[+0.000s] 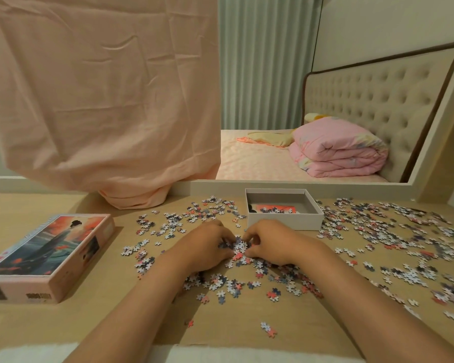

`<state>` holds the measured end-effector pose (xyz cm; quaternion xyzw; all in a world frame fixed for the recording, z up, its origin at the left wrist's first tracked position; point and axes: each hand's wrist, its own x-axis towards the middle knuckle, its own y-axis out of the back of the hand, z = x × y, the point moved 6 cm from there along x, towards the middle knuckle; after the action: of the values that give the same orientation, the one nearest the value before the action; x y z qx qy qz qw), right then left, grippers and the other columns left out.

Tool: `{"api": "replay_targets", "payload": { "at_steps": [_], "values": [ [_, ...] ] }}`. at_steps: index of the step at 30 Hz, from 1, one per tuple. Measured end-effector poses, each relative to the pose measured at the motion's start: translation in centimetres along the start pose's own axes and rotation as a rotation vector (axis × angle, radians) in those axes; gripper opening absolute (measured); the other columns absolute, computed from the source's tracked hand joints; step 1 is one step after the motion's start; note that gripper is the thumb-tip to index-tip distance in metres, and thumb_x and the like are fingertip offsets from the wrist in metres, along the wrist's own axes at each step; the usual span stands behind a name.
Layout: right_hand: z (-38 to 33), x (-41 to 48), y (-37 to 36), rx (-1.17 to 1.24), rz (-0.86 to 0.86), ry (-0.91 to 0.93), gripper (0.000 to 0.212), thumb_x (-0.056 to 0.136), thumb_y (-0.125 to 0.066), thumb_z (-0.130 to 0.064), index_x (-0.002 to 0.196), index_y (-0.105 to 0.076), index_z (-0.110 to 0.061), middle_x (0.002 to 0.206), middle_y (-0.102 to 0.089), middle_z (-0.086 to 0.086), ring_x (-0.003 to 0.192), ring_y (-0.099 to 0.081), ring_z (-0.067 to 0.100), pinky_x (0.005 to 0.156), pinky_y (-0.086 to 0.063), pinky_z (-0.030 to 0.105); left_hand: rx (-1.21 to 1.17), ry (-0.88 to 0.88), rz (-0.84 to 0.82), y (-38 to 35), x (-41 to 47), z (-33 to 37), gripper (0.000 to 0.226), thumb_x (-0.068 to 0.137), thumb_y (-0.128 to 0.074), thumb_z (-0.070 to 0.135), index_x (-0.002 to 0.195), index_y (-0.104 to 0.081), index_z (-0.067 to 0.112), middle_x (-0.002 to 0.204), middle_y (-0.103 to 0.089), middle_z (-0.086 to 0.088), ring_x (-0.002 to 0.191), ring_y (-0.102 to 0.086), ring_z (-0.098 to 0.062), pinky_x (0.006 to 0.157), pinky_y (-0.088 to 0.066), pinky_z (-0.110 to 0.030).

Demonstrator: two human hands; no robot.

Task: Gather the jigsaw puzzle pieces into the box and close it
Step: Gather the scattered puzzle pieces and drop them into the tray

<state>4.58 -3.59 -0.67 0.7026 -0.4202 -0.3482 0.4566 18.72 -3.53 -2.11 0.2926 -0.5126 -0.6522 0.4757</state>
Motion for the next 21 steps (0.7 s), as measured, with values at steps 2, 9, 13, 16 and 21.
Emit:
{"api": "replay_targets", "payload": {
  "at_steps": [2,9,13,16,21],
  "values": [
    [0.1,0.0,0.1,0.031,0.015,-0.010,0.055,0.088,-0.071,-0.042,0.137,-0.057,-0.021,0.131,-0.061,0.004,0.104,-0.058,0.016,0.088,-0.047,0.028,-0.032,-0.007,0.041,0.2,0.1,0.1,0.024,0.088,-0.068,0.035,0.111,-0.069,0.031,0.105,-0.054,0.008,0.086,-0.050,-0.007,0.077,-0.041,-0.022],
    [-0.3,0.4,-0.2,0.064,0.054,0.014,0.041,0.086,-0.075,-0.038,0.122,-0.069,-0.020,0.109,-0.066,0.001,0.092,-0.059,0.017,0.074,-0.041,0.023,-0.092,0.019,0.096,0.5,0.2,0.1,0.009,0.085,-0.073,0.027,0.094,-0.075,0.029,0.091,-0.061,0.016,0.077,-0.057,0.001,0.070,-0.045,-0.017],
    [0.1,0.5,0.7,0.122,0.071,0.036,0.019,0.081,-0.081,-0.023,0.098,-0.074,-0.023,0.088,-0.063,-0.003,0.075,-0.059,0.013,0.065,-0.047,0.023,-0.142,0.032,0.126,0.8,0.3,0.3,0.009,0.085,-0.072,0.025,0.092,-0.077,0.028,0.086,-0.067,0.017,0.078,-0.061,0.003,0.069,-0.047,-0.011],
    [0.8,0.6,0.9,0.196,0.045,0.017,0.014,0.082,-0.077,-0.010,0.084,-0.071,-0.023,0.086,-0.070,0.003,0.060,-0.063,0.014,0.059,-0.057,0.030,-0.175,0.028,0.137,0.9,0.7,0.9,0.008,0.085,-0.073,0.026,0.091,-0.078,0.029,0.077,-0.065,0.021,0.071,-0.060,0.006,0.060,-0.041,-0.004],
    [3.1,0.2,4.1,0.363,0.132,-0.011,0.014,0.083,-0.074,-0.002,0.081,-0.072,-0.016,0.070,-0.072,-0.001,0.054,-0.066,0.017,0.055,-0.059,0.027,-0.405,0.071,0.188,2.1,2.6,1.6,0.005,0.085,-0.074,0.019,0.088,-0.078,0.020,0.058,-0.066,0.016,0.053,-0.060,0.004,0.053,-0.042,-0.009]
  ]
}}
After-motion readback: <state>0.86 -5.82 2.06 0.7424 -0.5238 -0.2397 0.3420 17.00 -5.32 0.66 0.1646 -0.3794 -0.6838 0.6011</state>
